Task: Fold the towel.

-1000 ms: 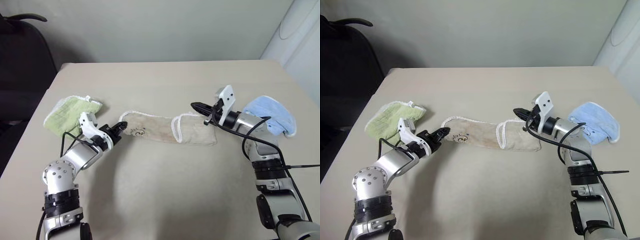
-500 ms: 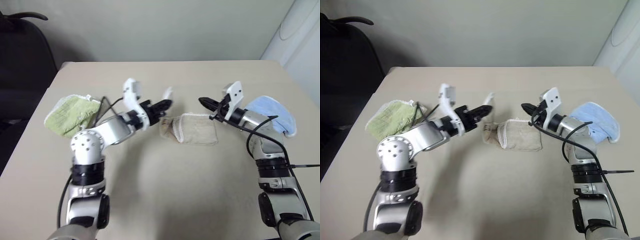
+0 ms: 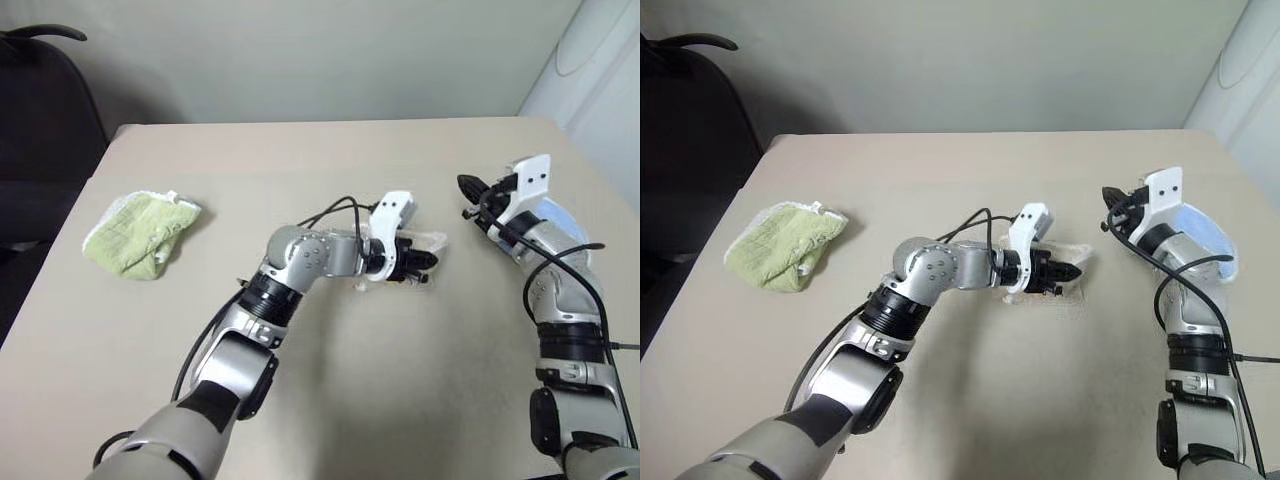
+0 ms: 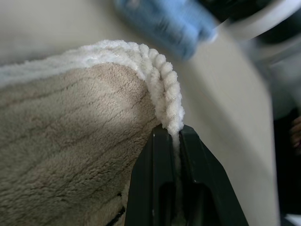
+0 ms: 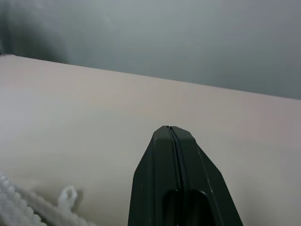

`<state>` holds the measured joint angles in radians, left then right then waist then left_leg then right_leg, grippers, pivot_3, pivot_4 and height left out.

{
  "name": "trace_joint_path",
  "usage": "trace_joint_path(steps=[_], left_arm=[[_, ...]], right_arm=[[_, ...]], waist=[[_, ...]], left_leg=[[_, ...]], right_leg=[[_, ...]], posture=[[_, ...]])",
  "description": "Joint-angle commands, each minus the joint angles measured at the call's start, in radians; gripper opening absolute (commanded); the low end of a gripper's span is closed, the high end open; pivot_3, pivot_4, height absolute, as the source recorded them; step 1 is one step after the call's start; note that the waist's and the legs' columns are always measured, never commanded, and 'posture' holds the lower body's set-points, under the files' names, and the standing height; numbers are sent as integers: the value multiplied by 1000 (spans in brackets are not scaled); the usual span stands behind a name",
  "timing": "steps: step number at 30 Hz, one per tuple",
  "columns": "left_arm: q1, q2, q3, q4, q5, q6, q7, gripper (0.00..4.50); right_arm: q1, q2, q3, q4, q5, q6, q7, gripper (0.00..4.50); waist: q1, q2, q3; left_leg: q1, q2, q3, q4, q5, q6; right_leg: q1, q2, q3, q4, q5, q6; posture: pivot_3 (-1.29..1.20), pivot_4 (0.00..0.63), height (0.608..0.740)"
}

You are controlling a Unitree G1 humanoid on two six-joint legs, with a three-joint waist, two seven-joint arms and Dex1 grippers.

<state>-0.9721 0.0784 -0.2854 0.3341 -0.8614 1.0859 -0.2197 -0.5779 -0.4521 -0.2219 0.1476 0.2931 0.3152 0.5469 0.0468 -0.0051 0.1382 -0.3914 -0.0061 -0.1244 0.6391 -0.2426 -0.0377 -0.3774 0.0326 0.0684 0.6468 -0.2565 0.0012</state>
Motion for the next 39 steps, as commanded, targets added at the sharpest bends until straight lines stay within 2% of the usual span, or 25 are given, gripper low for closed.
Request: trace_joint_path(steps=[1,2,6,11,14,18,19,21,24,27,30,34,36,37,39], left_arm=[[-23,-39,47,44,65,-50,-49,799],[-21,-54,75,65,73,-60,-51,1034],[-13,-109,180,104,93,-93,-44,2518],[-13,-157,299,75,88,-117,-30,4203],[-3,-124,374,-7,79,-140,-43,4203],[51,29,301,-121,220,-248,-151,4203],[67,63,287,-132,252,-292,-183,4045],[92,110,271,-140,282,-333,-244,3612],[144,132,183,-154,337,-387,-353,2603],[181,133,90,-120,410,-442,-434,1616],[186,129,-7,41,541,-503,-443,1616],[176,117,-77,264,683,-612,-421,1616],[178,105,-65,325,707,-662,-413,1616],[181,98,-45,330,705,-689,-411,1616],[204,80,55,262,625,-722,-422,1616]], right_arm=[[25,-8,-28,-94,29,18,-25,0],[36,-9,-28,-107,31,24,-27,0],[56,-14,-25,-128,37,38,-28,0],[41,-20,-4,-120,34,43,-11,0],[37,-37,13,-126,36,58,19,0],[56,-68,40,-163,68,114,89,0],[62,-72,50,-177,72,124,102,0],[64,-65,68,-203,94,154,122,0],[77,-27,116,-202,114,187,145,0],[82,27,163,-114,91,179,140,0],[86,68,219,38,37,149,133,0],[98,76,303,186,-68,60,133,0],[102,74,317,205,-98,26,125,0],[103,72,312,199,-102,16,123,0],[108,61,287,150,-92,4,124,0]], waist=[[1,0,0],[1,0,0],[2,0,0],[1,0,0],[0,0,0],[-7,0,0],[-8,0,0],[-13,0,0],[-9,0,0],[-6,0,0],[-5,0,-1],[-10,0,-4],[-11,0,-9],[-11,0,-10],[-13,0,-10]], left_leg=[[0,0,0,0,0,0],[0,0,0,1,0,0],[-1,0,0,4,-1,2],[-1,-1,3,8,-2,5],[-1,-1,6,9,-2,7],[-1,0,9,9,-2,8],[0,0,10,9,-2,8],[0,0,10,9,-2,8],[-1,0,9,9,-3,9],[-1,-1,9,10,-4,12],[-3,-1,9,12,-5,14],[-2,-1,9,15,-6,15],[8,-1,8,15,-9,20],[13,-1,7,15,-15,31],[19,-1,7,15,-17,34]], right_leg=[[0,0,0,0,0,0],[0,0,0,1,0,1],[0,0,1,1,1,3],[0,0,6,1,3,6],[0,0,10,1,4,8],[-1,1,12,1,4,9],[-1,2,13,1,4,9],[-1,2,14,1,4,9],[-2,1,14,0,4,9],[-1,1,14,0,5,10],[-2,0,14,0,7,13],[-1,-1,14,1,8,13],[10,-1,14,-2,8,13],[15,-1,14,-3,8,13],[23,-2,14,-4,9,14]], posture=[[0,150,740],[0,150,740],[0,150,740],[0,150,740],[0,150,740],[0,150,740],[0,150,740],[0,150,740],[0,150,740],[0,150,740],[0,150,740],[0,150,740],[0,150,740],[0,150,740],[0,150,740]])
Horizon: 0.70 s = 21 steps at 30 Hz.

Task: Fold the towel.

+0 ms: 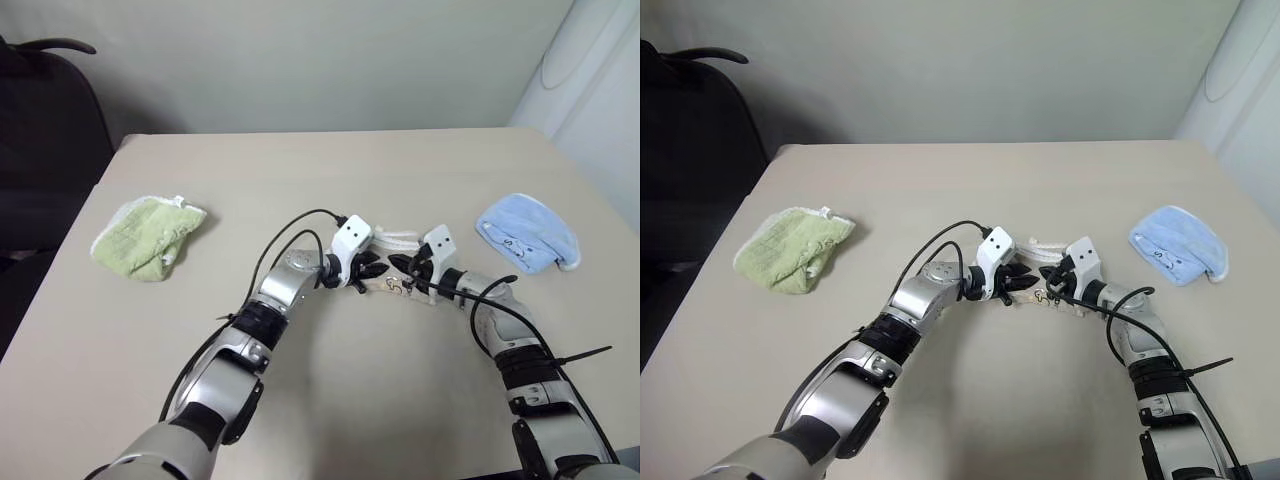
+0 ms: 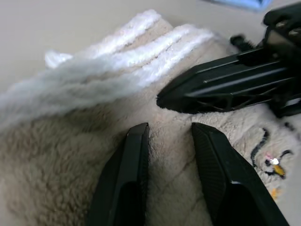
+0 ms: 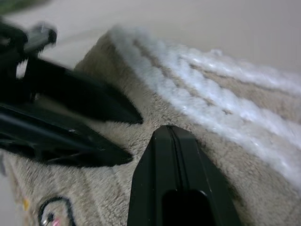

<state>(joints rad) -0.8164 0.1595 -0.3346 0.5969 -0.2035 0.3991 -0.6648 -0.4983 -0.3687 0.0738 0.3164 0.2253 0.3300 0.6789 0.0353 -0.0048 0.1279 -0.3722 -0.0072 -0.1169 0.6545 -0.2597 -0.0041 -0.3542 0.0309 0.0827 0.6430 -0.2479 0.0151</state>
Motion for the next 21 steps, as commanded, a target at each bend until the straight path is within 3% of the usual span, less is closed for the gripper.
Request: trace_joint_path(steps=[1,4,6,9,13,17,21], left_arm=[[65,-10,160,-58,-85,-30,14,1616],[129,-1,309,-290,-238,68,18,1616],[176,32,388,-437,-322,145,33,1616],[248,114,463,-587,-358,185,42,1616],[351,246,537,-676,-348,196,46,1616],[446,314,588,-713,-361,210,58,1616],[518,328,598,-751,-372,219,66,1558]], right_arm=[[33,-30,-23,-53,-15,-12,-5,0],[56,-62,-78,-182,39,16,13,0],[70,-87,-112,-262,82,51,25,0],[77,-124,-147,-332,115,87,35,0],[57,-157,-204,-363,183,165,42,0],[13,-184,-239,-305,229,226,57,0],[-48,-196,-251,-199,258,294,75,915]], waist=[[-2,0,0],[-5,1,0],[-5,1,1],[-7,1,1],[-12,1,1],[-12,0,1],[-10,0,1]], left_leg=[[1,0,0,1,0,1],[-6,0,2,1,0,-1],[-17,0,3,2,9,-16],[-24,1,7,3,10,-18],[-24,1,9,1,10,-17],[-24,1,9,0,9,-17],[-24,1,9,2,10,-16]], right_leg=[[1,0,0,0,0,0],[-6,0,0,0,0,0],[-17,0,0,2,0,1],[-24,1,1,2,-1,0],[-25,1,4,1,-2,1],[-27,1,4,2,-1,1],[-27,1,4,3,1,1]], posture=[[0,150,740],[0,150,740],[0,150,740],[0,150,740],[0,150,740],[0,150,740],[0,150,740]])
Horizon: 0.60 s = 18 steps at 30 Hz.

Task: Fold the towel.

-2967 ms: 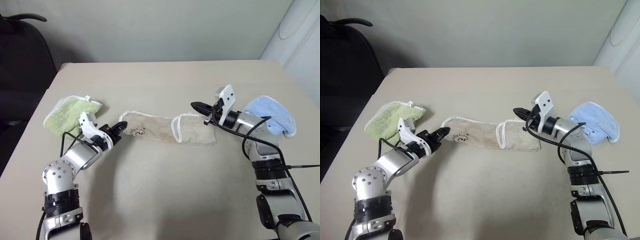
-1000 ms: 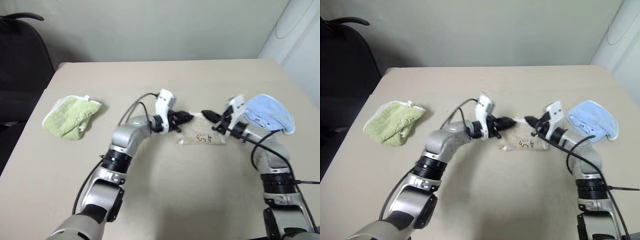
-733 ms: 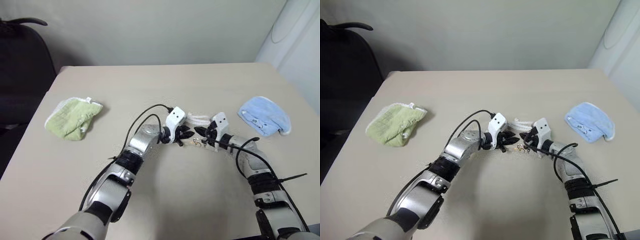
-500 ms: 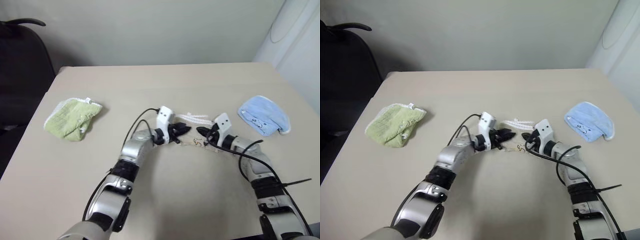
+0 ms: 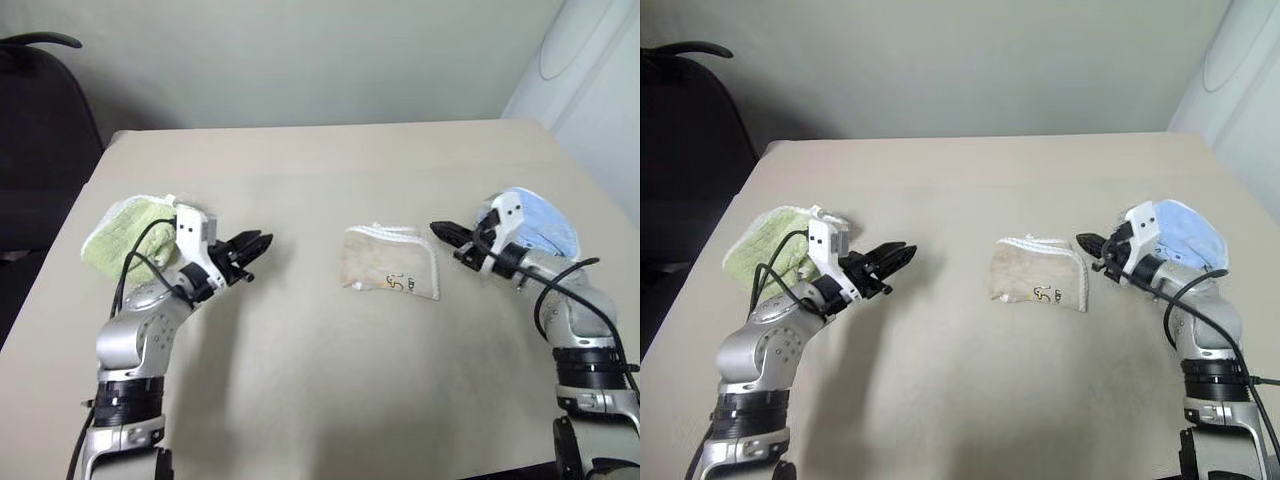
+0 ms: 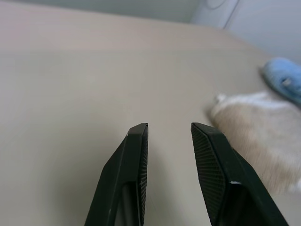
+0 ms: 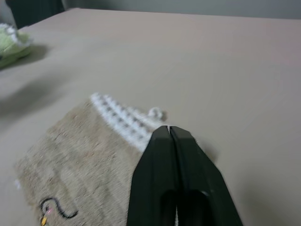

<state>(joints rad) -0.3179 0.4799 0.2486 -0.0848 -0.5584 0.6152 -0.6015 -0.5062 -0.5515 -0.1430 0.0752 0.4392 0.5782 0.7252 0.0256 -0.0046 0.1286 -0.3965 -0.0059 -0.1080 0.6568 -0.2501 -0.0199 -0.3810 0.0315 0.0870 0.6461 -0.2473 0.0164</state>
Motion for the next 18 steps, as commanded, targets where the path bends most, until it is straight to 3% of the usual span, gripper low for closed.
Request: trace_joint_path(steps=[1,10,18], left_arm=[[32,8,12,-76,-16,3,6,1558],[34,-15,-4,-91,-15,-16,18,1558],[43,-37,-15,-112,-22,-20,21,1558]], right_arm=[[-58,-14,-33,64,59,71,44,1260],[-202,-5,0,341,61,138,144,4446],[-265,-10,119,513,-38,56,302,4446]], waist=[[0,0,0],[-2,0,0],[-3,0,0]], left_leg=[[0,0,0,0,0,0],[-2,0,1,-3,0,0],[-3,0,1,-3,0,-1]], right_leg=[[0,0,0,0,0,0],[-4,0,0,0,0,-1],[-6,0,0,1,0,-2]], posture=[[0,150,740],[0,150,740],[0,150,740]])
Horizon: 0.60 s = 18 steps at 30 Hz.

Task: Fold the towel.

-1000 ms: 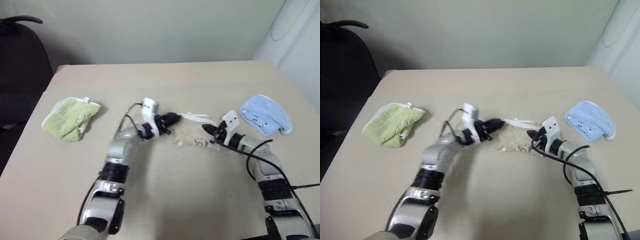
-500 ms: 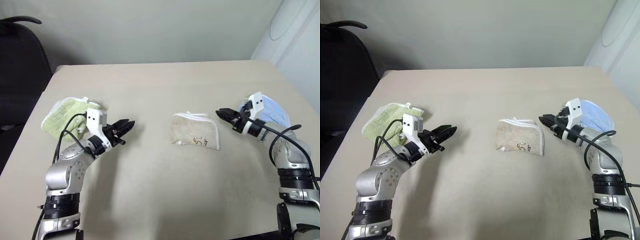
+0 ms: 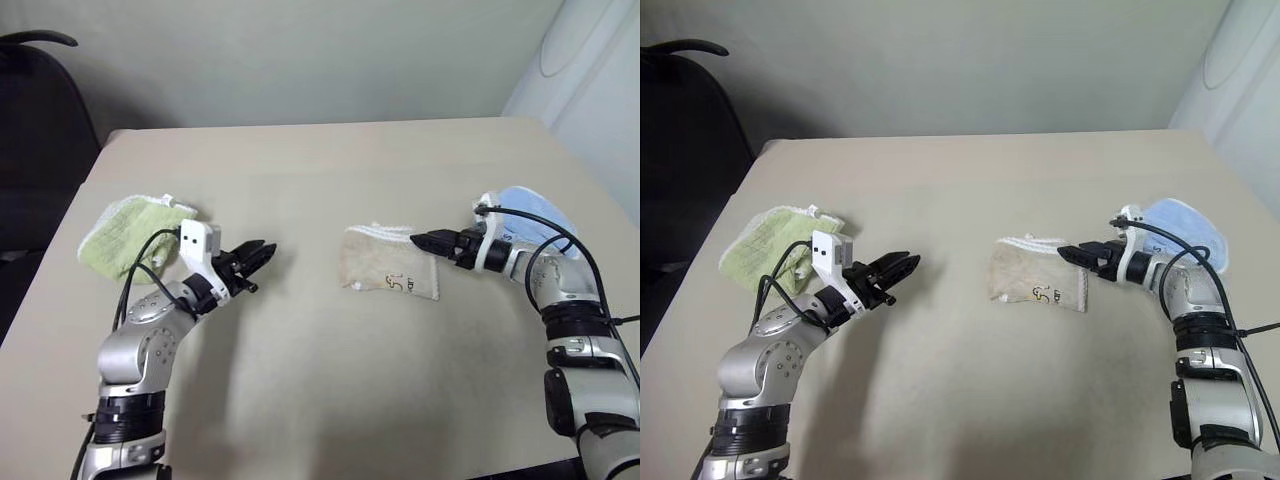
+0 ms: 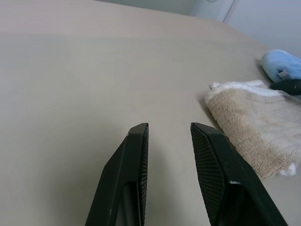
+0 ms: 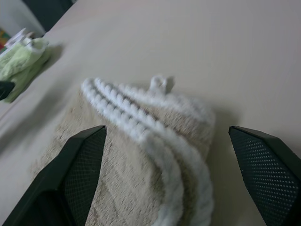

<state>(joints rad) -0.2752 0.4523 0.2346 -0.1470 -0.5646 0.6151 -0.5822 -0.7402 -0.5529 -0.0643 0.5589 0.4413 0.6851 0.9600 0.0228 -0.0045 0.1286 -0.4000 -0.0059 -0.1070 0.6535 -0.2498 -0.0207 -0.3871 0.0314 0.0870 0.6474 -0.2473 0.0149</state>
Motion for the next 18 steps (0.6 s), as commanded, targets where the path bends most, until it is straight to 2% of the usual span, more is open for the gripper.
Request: trace_joint_path(steps=[1,11,16,18], left_arm=[[0,-15,-3,-52,-17,-18,3,1558],[-5,-40,-25,-62,-14,-11,12,1558],[2,-51,-34,-81,-18,-3,26,1558],[5,-53,-35,-88,-20,-1,31,1558]], right_arm=[[-38,-7,54,48,-55,-67,84,4446],[-146,66,137,253,-179,-204,164,4446],[-175,100,141,284,-204,-227,205,4446],[-169,104,137,276,-206,-224,215,4058]], waist=[[0,0,0],[-5,0,0],[-9,0,0],[-11,0,0]], left_leg=[[0,0,0,0,0,0],[0,0,0,0,0,0],[0,1,0,0,0,0],[0,1,1,0,0,0]], right_leg=[[0,0,0,0,0,0],[0,0,0,1,1,-1],[-1,0,0,2,1,-2],[-1,0,-1,2,1,-2]], posture=[[0,150,740],[0,150,740],[0,150,740],[0,150,740]])
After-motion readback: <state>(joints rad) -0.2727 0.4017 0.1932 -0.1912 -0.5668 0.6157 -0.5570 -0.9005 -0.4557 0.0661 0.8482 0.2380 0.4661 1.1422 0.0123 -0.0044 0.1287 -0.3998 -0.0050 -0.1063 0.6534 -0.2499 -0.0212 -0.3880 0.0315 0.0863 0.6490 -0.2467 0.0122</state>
